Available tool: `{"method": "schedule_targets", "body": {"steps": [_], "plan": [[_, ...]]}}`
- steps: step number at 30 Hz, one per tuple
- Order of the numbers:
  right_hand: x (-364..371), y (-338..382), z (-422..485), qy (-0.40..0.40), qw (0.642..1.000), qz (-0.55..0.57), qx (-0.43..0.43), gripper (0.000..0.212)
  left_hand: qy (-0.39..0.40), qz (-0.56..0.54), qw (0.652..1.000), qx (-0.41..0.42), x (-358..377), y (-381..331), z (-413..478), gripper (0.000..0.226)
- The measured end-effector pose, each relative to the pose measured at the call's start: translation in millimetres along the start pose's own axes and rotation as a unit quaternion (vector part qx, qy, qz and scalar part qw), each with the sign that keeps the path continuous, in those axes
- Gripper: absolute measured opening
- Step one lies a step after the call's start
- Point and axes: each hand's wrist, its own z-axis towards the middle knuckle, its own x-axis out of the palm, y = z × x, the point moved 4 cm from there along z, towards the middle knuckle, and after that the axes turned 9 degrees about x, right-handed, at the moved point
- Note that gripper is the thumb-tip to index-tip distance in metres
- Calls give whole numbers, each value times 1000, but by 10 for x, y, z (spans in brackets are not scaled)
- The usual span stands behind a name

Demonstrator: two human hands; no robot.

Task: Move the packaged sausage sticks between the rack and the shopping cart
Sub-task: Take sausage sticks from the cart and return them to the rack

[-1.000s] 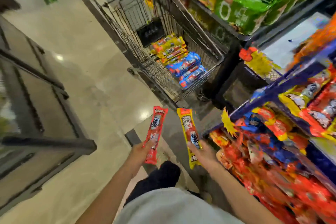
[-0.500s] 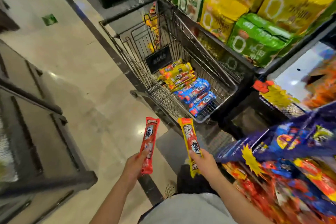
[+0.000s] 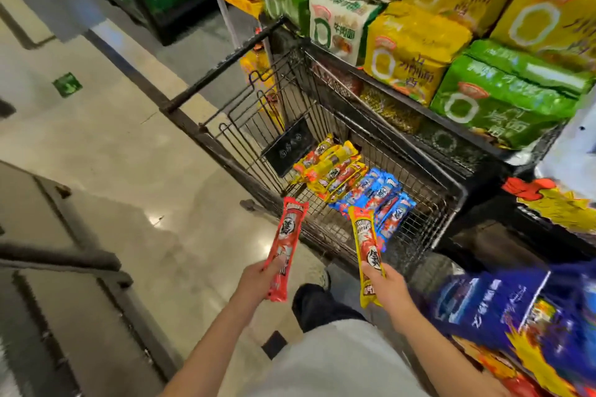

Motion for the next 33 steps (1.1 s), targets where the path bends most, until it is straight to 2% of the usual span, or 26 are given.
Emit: {"method": "schedule_targets", "body": {"steps": [7, 13, 16, 20, 25, 28, 33], "plan": [[807, 1044, 336, 27, 999, 16, -19, 13, -34, 41, 999, 11, -795, -920, 965, 37], [993, 1438, 553, 3, 999, 30, 19, 30, 7, 63, 998, 10, -867, -1332, 1598, 38], [1023, 1609, 732, -31, 997, 61, 26, 31, 50, 88, 995, 3, -820, -1469, 2003, 46], [1185, 1916, 1088, -82, 990, 102, 43, 40, 123, 122, 985, 17, -695, -1760, 2565, 41], [1601, 2355, 1754, -67, 986, 122, 94, 60, 182, 180, 966, 44, -528, -2013, 3298, 45], [1821, 2592, 2231, -77, 980, 147, 112, 55, 213, 186, 957, 59, -431, -2063, 3665, 32], [2149, 2699, 3005, -96, 978, 122, 136, 50, 246, 208, 946, 44, -416, -1868, 4152, 40]]}}
